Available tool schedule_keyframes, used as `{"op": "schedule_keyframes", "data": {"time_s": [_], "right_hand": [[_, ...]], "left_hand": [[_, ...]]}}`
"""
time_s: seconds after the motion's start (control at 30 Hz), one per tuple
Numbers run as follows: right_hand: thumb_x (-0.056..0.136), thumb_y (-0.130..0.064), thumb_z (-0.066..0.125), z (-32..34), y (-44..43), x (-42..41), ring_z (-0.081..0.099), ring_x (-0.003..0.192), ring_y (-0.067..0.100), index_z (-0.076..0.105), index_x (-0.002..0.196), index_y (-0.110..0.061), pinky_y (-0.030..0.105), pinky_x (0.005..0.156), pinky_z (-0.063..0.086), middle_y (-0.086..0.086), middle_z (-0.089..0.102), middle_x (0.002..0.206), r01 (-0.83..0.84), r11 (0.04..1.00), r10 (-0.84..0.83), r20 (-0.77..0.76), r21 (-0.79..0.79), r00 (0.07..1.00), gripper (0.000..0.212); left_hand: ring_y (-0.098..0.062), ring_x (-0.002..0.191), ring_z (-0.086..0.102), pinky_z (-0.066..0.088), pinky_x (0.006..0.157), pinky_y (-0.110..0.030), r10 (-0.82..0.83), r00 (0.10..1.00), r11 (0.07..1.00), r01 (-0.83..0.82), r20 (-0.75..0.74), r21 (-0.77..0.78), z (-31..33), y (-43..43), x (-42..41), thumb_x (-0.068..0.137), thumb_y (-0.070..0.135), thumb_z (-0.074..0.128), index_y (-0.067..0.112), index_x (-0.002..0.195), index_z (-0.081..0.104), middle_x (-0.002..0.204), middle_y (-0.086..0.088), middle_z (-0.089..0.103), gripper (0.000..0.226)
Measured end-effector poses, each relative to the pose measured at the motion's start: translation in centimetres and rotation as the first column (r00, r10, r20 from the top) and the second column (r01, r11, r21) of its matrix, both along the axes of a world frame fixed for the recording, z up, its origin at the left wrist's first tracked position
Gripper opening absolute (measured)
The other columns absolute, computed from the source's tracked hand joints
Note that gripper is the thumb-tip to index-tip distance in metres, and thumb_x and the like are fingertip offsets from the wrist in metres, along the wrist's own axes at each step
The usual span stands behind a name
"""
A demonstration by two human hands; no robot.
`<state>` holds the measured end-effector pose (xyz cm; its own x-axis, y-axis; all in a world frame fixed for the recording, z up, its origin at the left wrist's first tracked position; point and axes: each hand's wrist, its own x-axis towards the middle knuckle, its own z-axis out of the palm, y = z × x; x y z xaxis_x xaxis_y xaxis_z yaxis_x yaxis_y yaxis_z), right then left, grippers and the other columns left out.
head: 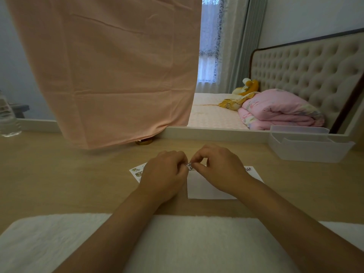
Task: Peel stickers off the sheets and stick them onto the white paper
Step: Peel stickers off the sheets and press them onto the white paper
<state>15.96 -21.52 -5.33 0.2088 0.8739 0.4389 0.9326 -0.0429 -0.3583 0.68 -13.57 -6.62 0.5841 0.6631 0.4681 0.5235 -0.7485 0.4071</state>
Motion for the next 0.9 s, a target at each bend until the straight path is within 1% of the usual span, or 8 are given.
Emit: {"op": "schedule_keyframes", "data": {"time_s": [0.13,0.23,0.3,0.43,0.53,0.6,0.7,0.9], "right_hand": [[0.094,-0.037,0.063,0.0,-0.1,-0.1,0.049,0.080,0.001,0.072,0.092,-0.037,0.024,0.069,0.038,-0.015,0.062,0.100,0.043,0.999,-0.044,0.077,0.021,0.996,0.009],[0.095,-0.036,0.062,0.0,-0.3,-0.3,0.054,0.087,0.005,0.073,0.094,-0.035,0.027,0.072,0.042,-0.014,0.062,0.101,0.067,0.998,-0.066,0.125,-0.001,0.990,0.011],[0.095,-0.035,0.062,0.0,-0.3,-0.2,0.055,0.085,0.004,0.072,0.093,-0.035,0.027,0.072,0.043,-0.015,0.063,0.099,0.086,0.996,-0.085,0.106,-0.002,0.991,0.010],[0.089,-0.032,0.070,0.4,0.3,1.5,0.061,0.073,0.001,0.075,0.082,-0.032,0.028,0.070,0.052,-0.018,0.071,0.084,0.182,0.983,-0.183,-0.239,-0.027,0.954,0.009],[0.084,-0.022,0.077,0.7,0.8,2.6,0.060,0.056,0.009,0.075,0.070,-0.024,0.027,0.059,0.052,-0.005,0.075,0.079,0.134,0.979,-0.198,-0.539,-0.157,0.819,0.015],[0.082,-0.017,0.078,0.6,1.1,2.8,0.053,0.050,0.012,0.076,0.071,-0.018,0.022,0.049,0.043,-0.001,0.075,0.076,0.082,0.963,-0.227,-0.603,-0.258,0.765,0.011],[0.079,-0.024,0.082,0.6,1.7,2.4,0.048,0.050,0.013,0.080,0.081,-0.011,0.017,0.042,0.034,-0.003,0.075,0.072,0.049,0.915,-0.301,-0.594,-0.401,0.746,0.014],[0.082,-0.024,0.081,0.2,3.0,1.7,0.039,0.041,0.011,0.075,0.070,-0.009,0.016,0.041,0.032,0.000,0.072,0.064,0.035,0.891,-0.319,-0.570,-0.453,0.757,0.020]], "left_hand": [[-0.006,0.079,0.059,0.043,0.069,-0.030,0.074,0.991,0.913,-0.021,0.114,-0.408,0.4,-0.4,0.2,0.096,0.022,0.045,0.024,0.083,0.070,0.082,0.010,0.068,0.029],[-0.011,0.069,0.059,0.043,0.062,-0.027,0.186,0.968,0.624,0.018,0.171,-0.781,1.7,0.3,1.1,0.096,0.017,0.047,0.014,0.085,0.073,0.086,-0.001,0.075,0.028],[-0.014,0.063,0.056,0.040,0.059,-0.027,0.234,0.962,0.491,0.008,0.141,-0.871,2.7,0.8,1.4,0.096,0.015,0.046,0.010,0.095,0.074,0.084,-0.001,0.074,0.029],[-0.009,0.084,0.063,0.052,0.077,-0.031,0.133,0.974,0.780,0.011,0.183,-0.626,1.8,2.5,1.1,0.096,0.018,0.051,0.025,0.102,0.070,0.096,0.008,0.069,0.021],[-0.009,0.107,0.055,0.048,0.093,-0.031,-0.062,0.998,0.953,0.054,-0.019,-0.298,0.3,3.7,1.0,0.093,0.022,0.057,0.035,0.111,0.069,0.115,0.012,0.063,0.025],[-0.009,0.121,0.043,0.039,0.105,-0.036,-0.185,0.966,0.976,0.159,-0.182,-0.147,-0.8,4.4,0.9,0.090,0.040,0.061,0.037,0.123,0.066,0.127,0.014,0.058,0.034],[-0.007,0.124,0.036,0.034,0.109,-0.037,-0.262,0.923,0.965,0.241,-0.284,-0.105,-2.3,4.9,0.5,0.079,0.067,0.053,0.037,0.133,0.060,0.132,0.018,0.052,0.062],[-0.007,0.126,0.035,0.032,0.102,-0.030,-0.257,0.916,0.966,0.252,-0.306,-0.058,-3.4,5.7,0.7,0.086,0.066,0.060,0.040,0.139,0.054,0.137,0.017,0.047,0.059]]}}
